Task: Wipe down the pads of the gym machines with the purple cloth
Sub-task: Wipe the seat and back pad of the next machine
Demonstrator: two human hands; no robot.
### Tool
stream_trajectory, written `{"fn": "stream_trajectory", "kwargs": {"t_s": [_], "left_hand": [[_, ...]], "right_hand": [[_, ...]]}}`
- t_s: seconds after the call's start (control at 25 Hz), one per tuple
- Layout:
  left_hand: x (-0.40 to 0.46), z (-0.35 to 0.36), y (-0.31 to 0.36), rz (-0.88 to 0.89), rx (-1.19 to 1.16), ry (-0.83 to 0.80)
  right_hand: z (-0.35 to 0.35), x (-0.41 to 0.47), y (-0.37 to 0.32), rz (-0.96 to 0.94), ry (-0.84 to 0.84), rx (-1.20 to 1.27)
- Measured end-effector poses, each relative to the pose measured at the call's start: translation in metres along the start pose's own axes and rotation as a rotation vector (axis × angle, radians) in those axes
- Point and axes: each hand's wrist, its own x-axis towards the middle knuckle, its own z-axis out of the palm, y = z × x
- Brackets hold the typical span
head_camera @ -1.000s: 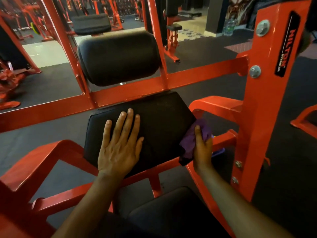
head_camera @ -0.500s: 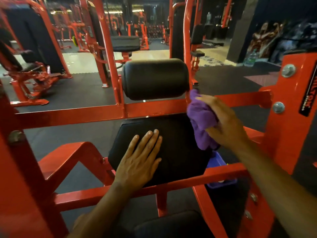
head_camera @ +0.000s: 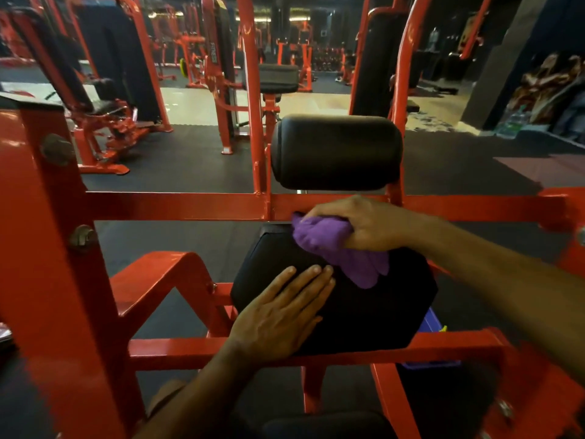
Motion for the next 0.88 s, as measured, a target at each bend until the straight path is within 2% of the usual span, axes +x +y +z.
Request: {"fn": "stream_trajectory", "kwargs": {"t_s": [0.2,0.32,0.4,0.52,0.76,0.88], "left_hand": [[-0.002,0.000,-0.001,0.004,0.021,-0.015],[-0.003,0.002,0.002,-0.008,0.016,0.001],[-0.003,0.001,0.003,-0.007,0.015,0.015],[-0.003,0.001,0.002,0.031,0.003,0.031],[-0.028,0.002,-0.014,0.238,-0.007,-0.020],[-0.034,0.003,-0.019,0.245,0.009,-0.028]], "right_hand": [[-0.026,-0.082,0.031,0.249,0.014,-0.171],[-0.021,-0.114,0.044,0.372,0.142,-0.179],[-0.012,-0.116,0.043,0.388,0.211,-0.154],[-0.004,-0.084,0.027,0.298,0.211,-0.114],[0.019,0.037,-0.027,-0.038,0.042,-0.028],[0.028,0.071,-0.040,-0.107,0.007,-0.019]]}}
